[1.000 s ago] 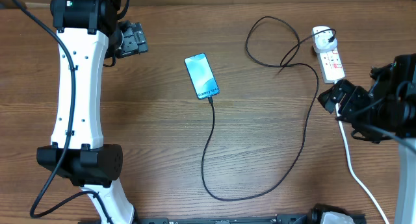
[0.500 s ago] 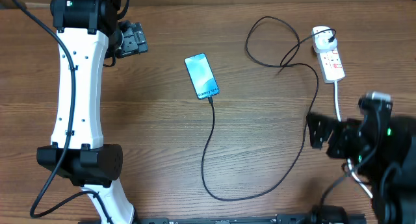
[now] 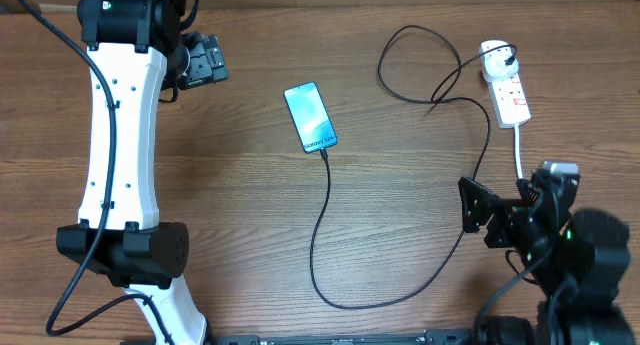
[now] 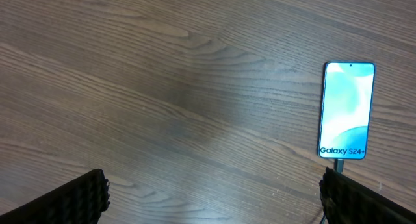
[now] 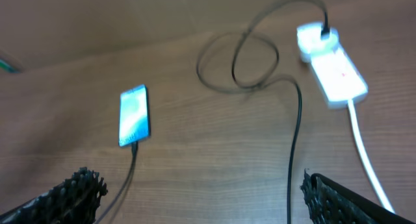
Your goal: Plug charger to phone and switch on socket
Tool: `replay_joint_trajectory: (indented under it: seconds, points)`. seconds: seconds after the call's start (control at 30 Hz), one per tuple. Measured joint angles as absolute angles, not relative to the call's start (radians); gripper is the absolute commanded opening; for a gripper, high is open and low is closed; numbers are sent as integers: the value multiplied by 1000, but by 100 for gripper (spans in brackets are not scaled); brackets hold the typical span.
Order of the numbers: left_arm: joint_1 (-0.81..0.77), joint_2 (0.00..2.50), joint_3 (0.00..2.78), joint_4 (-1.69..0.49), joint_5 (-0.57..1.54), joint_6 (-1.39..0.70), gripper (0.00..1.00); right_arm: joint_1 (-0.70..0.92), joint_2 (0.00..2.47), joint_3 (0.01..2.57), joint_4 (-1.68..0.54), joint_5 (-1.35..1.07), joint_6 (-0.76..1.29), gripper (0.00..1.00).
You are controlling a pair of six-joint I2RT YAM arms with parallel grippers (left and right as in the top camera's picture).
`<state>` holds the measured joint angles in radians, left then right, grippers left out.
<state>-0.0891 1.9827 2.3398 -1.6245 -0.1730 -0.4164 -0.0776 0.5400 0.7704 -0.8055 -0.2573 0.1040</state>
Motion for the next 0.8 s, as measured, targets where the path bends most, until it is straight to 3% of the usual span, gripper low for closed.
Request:
replay_joint_trajectory:
  seconds: [0.23,0.8]
  points:
    - [-89,1983,2338,-1624,-173,-416,100,-78,305,604,-654,-266,104,100]
    - [-89,1983,2338,-1624,-173,-416,100,-78,131,364,-400,-266,103,100]
